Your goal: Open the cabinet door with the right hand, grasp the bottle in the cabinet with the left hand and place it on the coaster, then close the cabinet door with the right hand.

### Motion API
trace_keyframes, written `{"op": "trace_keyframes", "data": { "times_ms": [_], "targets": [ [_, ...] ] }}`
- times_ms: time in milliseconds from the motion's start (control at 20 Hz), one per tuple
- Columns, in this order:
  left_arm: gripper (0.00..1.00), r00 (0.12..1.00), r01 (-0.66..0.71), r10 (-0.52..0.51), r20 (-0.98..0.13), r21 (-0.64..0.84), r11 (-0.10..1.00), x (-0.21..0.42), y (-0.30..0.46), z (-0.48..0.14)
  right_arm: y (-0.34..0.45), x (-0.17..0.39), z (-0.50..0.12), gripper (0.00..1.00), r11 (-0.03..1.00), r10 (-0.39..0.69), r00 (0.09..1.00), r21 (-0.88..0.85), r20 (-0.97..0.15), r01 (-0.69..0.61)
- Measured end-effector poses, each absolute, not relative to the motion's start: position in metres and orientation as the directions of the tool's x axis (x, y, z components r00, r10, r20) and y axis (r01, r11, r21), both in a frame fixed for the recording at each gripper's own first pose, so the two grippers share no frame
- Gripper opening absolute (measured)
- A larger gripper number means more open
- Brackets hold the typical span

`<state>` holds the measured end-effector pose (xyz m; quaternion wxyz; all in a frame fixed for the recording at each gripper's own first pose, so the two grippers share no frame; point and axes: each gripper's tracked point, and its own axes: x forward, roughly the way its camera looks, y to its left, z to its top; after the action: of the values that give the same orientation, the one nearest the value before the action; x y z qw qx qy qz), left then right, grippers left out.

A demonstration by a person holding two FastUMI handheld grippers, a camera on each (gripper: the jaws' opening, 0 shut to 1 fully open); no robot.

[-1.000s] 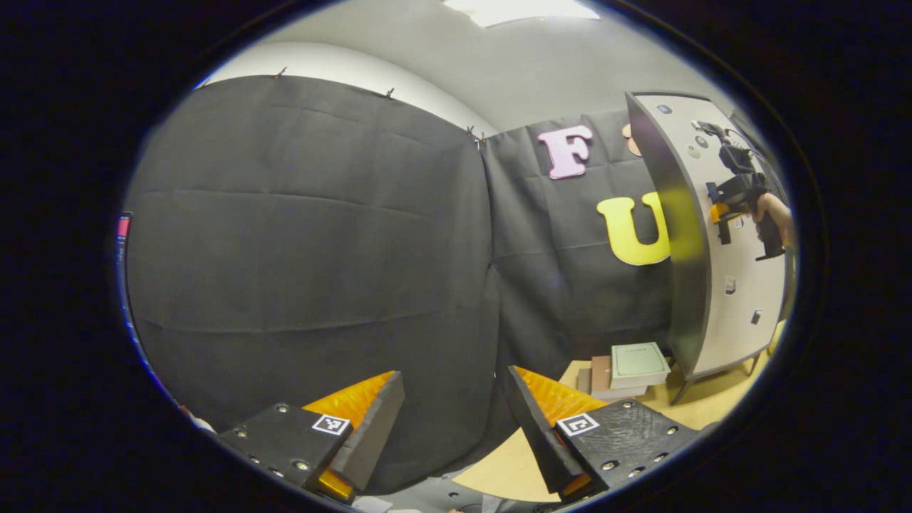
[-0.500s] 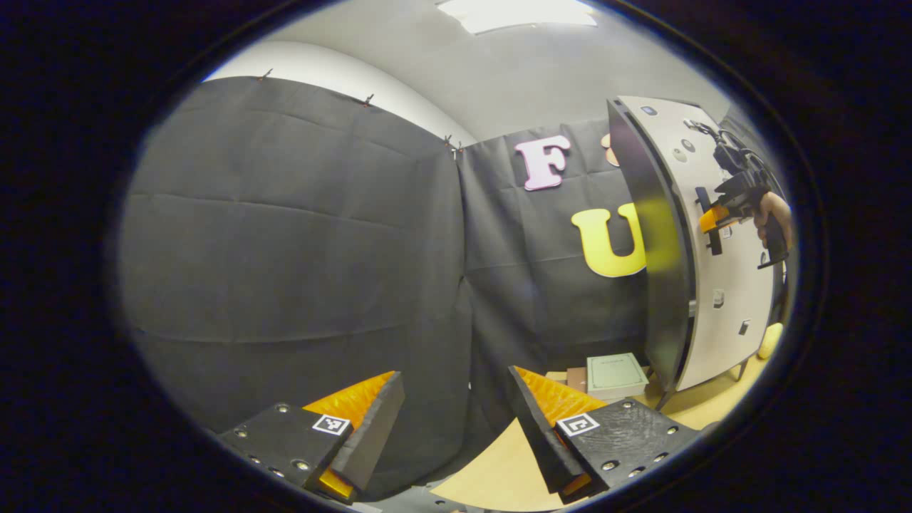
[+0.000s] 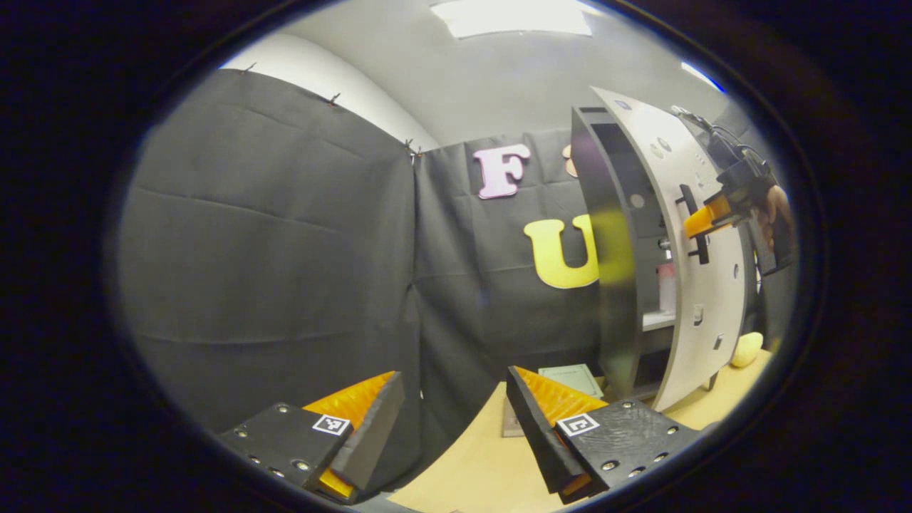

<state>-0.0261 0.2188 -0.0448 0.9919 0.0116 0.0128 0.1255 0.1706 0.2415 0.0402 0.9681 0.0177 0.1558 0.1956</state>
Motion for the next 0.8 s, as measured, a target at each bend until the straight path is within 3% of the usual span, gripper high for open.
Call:
{"op": "trace_keyframes", "data": {
  "times_ms": [800],
  "targets": [
    [0.87, 0.994, -0.113, 0.113, -0.005, -0.006, 0.994, -0.016, 0.051, -0.022, 0.200, 0.131, 0.046, 0.17, 0.820, 0.571, 0.774, 0.152, -0.274, -0.551]
  ]
}}
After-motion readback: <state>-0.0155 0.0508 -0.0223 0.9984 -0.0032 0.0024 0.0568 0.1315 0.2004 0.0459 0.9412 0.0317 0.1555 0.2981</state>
